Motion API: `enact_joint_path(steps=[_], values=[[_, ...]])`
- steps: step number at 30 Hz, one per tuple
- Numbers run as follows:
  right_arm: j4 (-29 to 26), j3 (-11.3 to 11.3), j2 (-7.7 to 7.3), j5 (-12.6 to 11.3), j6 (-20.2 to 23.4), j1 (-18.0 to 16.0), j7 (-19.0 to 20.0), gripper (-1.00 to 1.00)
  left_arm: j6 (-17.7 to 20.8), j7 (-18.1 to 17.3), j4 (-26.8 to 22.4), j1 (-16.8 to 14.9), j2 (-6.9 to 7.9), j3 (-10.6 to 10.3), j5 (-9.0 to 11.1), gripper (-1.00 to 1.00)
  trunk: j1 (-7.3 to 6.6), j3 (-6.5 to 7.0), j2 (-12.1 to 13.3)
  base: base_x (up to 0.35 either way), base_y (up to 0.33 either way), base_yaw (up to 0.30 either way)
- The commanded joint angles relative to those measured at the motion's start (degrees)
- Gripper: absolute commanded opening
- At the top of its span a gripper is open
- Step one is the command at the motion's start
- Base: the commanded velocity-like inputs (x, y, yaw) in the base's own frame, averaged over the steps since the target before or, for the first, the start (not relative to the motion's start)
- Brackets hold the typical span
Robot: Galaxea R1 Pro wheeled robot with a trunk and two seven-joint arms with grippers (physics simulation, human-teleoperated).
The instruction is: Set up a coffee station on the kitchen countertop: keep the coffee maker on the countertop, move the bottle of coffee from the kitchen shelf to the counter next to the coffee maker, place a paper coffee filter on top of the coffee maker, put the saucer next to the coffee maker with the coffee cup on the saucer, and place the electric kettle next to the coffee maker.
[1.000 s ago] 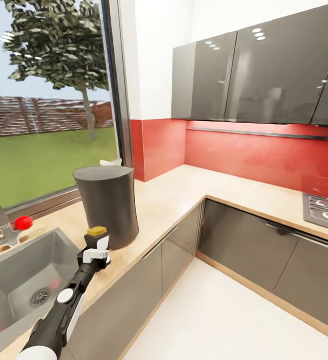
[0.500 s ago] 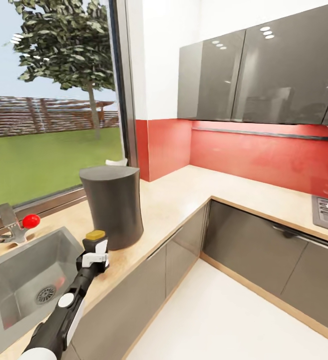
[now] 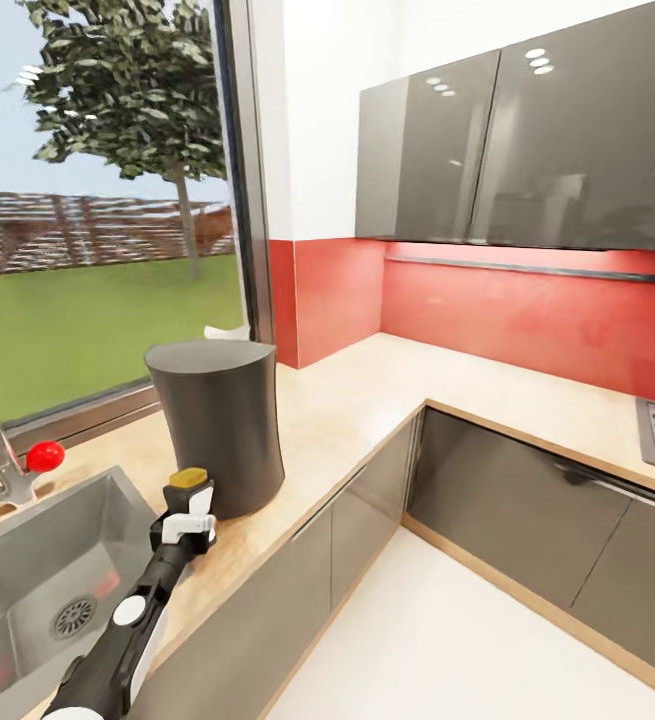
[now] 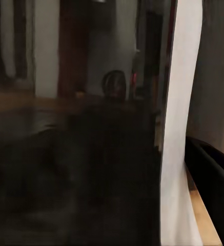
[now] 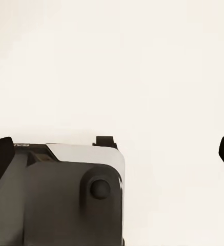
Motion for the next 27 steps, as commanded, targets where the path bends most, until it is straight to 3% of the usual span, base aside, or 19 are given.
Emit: enact_joint_path(steps=[1,7,10,13,27], values=[[0.0,0.5,-0.01,-0.5,-0.2,-0.1,-0.3,1.00,-0.2,-0.3,0.0,0.0,-0.05,0.3,-0.6,-1.00,0.05,-0.13,-0.1,0.110,0.000,0.000],[0.1,0.5,-0.02,-0.5,-0.2,-0.1,-0.3,1.00,-0.6,-0.3,-0.1,1.1,-0.05,0.3,-0.5,-1.00,0.05,-0.13,-0.1,0.019,0.000,0.000],[0.1,0.5,-0.02,-0.5,-0.2,-0.1,-0.3,1.00,-5.1,-0.3,0.0,2.6,-0.09,0.2,-0.5,-1.00,0.05,-0.13,-0.1,0.000,0.000,0.000],[0.1,0.5,-0.02,-0.5,-0.2,-0.1,-0.3,1.00,-7.1,-0.2,0.0,3.5,-0.13,0.3,-0.4,-1.00,0.05,-0.13,-0.1,0.000,0.000,0.000],[0.1,0.5,-0.02,-0.5,-0.2,-0.1,-0.3,1.00,-7.7,-0.1,0.1,4.3,-0.54,0.2,-0.3,-1.00,0.05,-0.13,-0.1,0.061,-0.036,0.000]])
